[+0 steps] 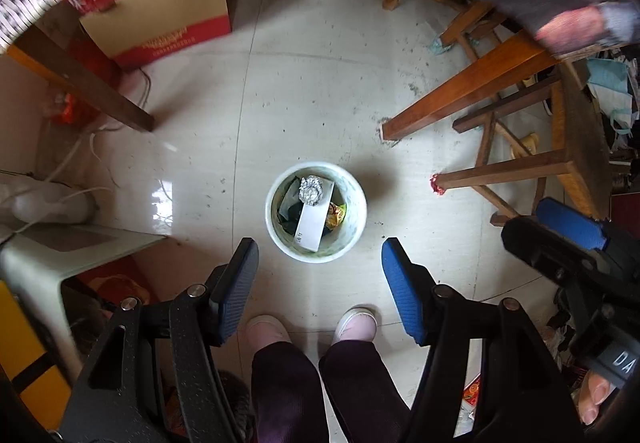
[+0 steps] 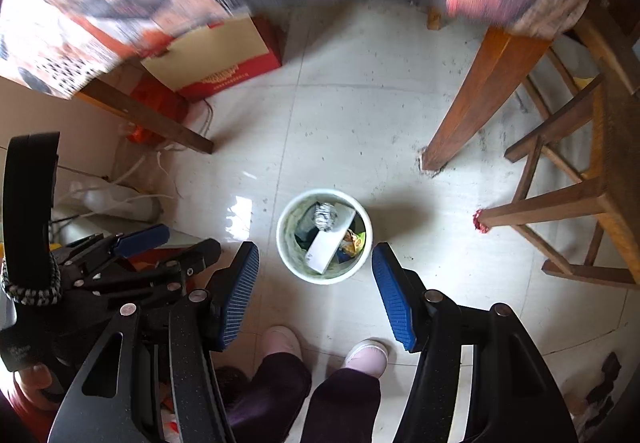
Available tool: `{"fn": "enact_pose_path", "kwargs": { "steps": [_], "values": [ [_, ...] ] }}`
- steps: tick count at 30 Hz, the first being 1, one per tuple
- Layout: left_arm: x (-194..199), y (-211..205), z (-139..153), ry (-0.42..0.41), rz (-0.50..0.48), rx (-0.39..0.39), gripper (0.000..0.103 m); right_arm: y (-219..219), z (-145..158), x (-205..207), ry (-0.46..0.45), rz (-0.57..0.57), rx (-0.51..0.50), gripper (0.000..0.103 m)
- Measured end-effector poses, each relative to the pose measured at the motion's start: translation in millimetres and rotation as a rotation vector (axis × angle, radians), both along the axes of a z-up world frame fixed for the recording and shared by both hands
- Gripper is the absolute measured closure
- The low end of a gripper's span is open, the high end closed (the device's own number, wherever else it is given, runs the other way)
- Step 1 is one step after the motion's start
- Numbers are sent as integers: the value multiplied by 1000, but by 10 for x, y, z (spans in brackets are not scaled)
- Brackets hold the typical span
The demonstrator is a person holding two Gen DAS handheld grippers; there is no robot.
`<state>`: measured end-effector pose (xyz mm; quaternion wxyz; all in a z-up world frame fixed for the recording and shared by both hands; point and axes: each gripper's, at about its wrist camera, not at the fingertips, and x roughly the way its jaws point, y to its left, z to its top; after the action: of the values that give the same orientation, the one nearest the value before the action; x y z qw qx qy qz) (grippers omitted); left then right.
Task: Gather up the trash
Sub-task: 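Raise both open tools from the bucket back toward the table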
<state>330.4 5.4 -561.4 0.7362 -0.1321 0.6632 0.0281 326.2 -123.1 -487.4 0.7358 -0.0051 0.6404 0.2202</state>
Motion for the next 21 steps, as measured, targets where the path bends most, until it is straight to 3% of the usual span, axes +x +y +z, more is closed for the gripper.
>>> {"fn": "enact_pose_path", "kwargs": {
  "steps": [10, 21],
  "values": [
    [-95, 126, 1530, -132, 27, 11, 40, -30, 1411, -25, -144, -25, 39, 48],
    [-471, 232, 3459, -403, 2, 86, 40, -13, 3022, -435, -344, -38, 89, 48]
  ]
}}
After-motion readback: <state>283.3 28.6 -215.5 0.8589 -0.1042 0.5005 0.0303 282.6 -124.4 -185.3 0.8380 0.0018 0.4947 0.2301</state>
